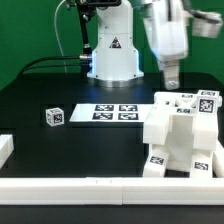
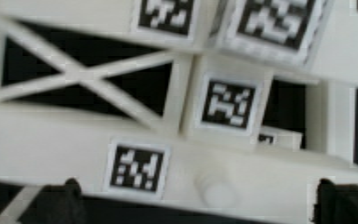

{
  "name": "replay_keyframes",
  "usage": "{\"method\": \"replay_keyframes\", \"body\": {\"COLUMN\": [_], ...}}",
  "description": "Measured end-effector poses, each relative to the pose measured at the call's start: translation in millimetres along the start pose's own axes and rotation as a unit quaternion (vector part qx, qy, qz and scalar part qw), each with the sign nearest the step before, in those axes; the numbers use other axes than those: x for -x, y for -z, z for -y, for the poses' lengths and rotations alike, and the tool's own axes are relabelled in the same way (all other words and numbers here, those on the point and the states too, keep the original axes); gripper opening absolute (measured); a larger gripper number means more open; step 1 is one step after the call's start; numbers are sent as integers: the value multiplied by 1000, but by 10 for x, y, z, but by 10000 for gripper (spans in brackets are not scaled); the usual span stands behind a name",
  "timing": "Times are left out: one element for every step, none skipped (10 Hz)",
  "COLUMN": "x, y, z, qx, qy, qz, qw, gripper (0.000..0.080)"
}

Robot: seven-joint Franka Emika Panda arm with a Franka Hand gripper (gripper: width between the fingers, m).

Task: Assemble chair

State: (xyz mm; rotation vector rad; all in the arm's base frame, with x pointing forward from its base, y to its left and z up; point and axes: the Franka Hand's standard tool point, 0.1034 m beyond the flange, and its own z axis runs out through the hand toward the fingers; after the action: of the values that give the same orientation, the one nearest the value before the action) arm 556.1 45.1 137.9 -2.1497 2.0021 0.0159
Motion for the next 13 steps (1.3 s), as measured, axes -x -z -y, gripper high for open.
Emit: {"method": "replay_keyframes", "body": {"x": [-88,-66,-53,-63,-67,-100,-264,-442,-594,-689,-601,-605,-612], "y": [36,17,7,8,6,7,8,43,70,74,89,82,77], "z": [-6,1,-3,-3,-4,-7,-57,-99,-123,-170,-165,-159,-163], "qx": [-3,-8,-7,-7,-6,-8,-18,-16,-15,-8,-5,-5,-4], "qy": [45,66,103,138,173,219,269,301,353,372,379,387,385], "qz": [-1,-7,-8,-8,-8,-9,-9,-11,-14,-6,9,7,7], "qw": [999,998,995,990,985,976,963,953,935,928,925,922,923], "gripper": [649,649,649,649,649,649,649,649,649,649,649,649,649]}}
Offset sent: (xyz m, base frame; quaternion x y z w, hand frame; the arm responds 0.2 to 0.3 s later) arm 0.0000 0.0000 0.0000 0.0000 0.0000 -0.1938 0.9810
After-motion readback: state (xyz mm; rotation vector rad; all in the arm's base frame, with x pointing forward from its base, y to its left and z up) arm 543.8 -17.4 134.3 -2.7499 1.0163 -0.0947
